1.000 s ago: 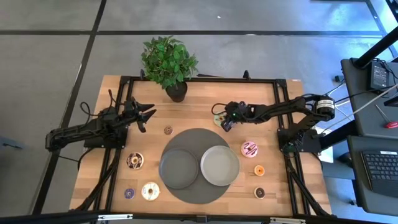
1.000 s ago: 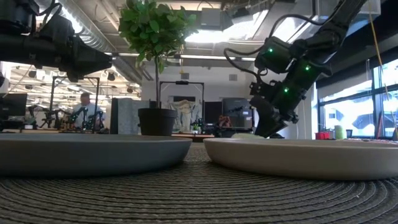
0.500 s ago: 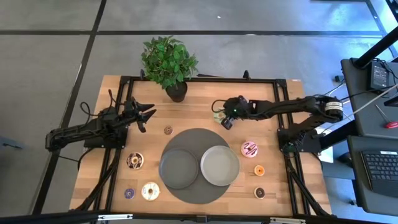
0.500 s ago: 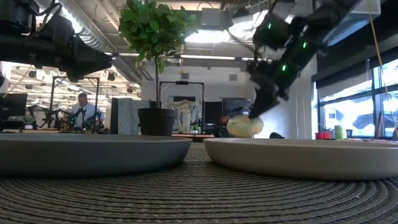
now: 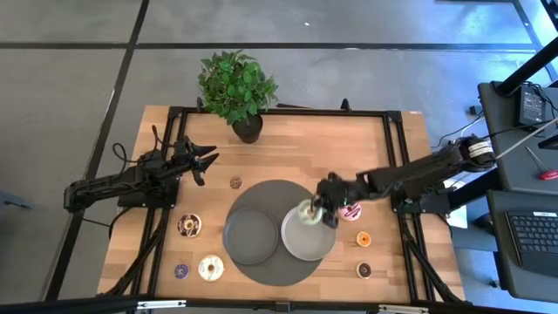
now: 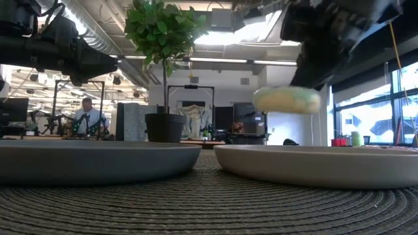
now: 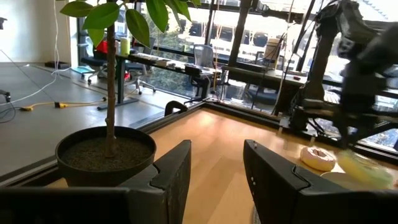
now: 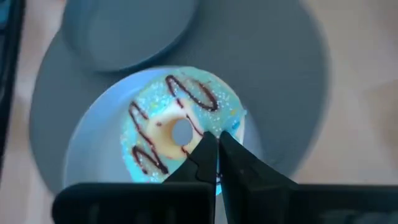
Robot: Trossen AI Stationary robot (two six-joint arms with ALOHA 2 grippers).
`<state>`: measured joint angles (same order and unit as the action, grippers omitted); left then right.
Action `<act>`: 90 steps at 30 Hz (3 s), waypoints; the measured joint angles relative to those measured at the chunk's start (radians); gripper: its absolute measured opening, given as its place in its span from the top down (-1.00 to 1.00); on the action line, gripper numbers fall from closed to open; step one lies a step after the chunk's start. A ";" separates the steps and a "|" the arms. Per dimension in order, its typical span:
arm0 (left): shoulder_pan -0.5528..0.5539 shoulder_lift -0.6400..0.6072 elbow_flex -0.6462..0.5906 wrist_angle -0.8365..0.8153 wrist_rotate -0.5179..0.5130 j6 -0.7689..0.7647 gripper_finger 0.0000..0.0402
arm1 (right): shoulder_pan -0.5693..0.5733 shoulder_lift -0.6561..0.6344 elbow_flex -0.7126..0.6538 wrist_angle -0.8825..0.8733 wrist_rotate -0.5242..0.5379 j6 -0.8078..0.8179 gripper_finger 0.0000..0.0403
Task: Pick & Place donuts
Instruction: Put the blue donut on the light gray plate, then put the purple donut on the light gray plate
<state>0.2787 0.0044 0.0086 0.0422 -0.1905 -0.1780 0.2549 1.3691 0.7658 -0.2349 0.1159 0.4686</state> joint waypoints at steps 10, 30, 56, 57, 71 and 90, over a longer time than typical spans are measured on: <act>0.000 0.000 0.000 0.000 0.001 -0.002 0.29 | 0.071 0.142 0.000 0.059 0.159 0.084 0.97; 0.000 0.000 0.000 0.000 0.001 -0.002 0.29 | 0.071 0.167 0.000 0.021 0.136 0.076 0.62; 0.000 0.012 0.000 -0.001 0.002 -0.002 0.29 | 0.063 -0.086 -0.030 -0.728 0.153 0.639 0.49; 0.000 0.012 0.000 -0.001 0.002 -0.002 0.29 | 0.063 -0.086 -0.040 -0.719 0.137 0.652 0.49; 0.000 0.011 0.000 -0.001 0.002 -0.002 0.29 | 0.063 -0.086 -0.137 -0.557 0.068 0.651 0.49; 0.000 0.011 0.000 -0.001 0.001 -0.002 0.29 | 0.063 -0.086 -0.197 -0.479 0.040 0.624 0.83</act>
<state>0.2787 0.0158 0.0090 0.0415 -0.1894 -0.1795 0.3180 1.2827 0.5686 -0.7136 0.1555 1.0924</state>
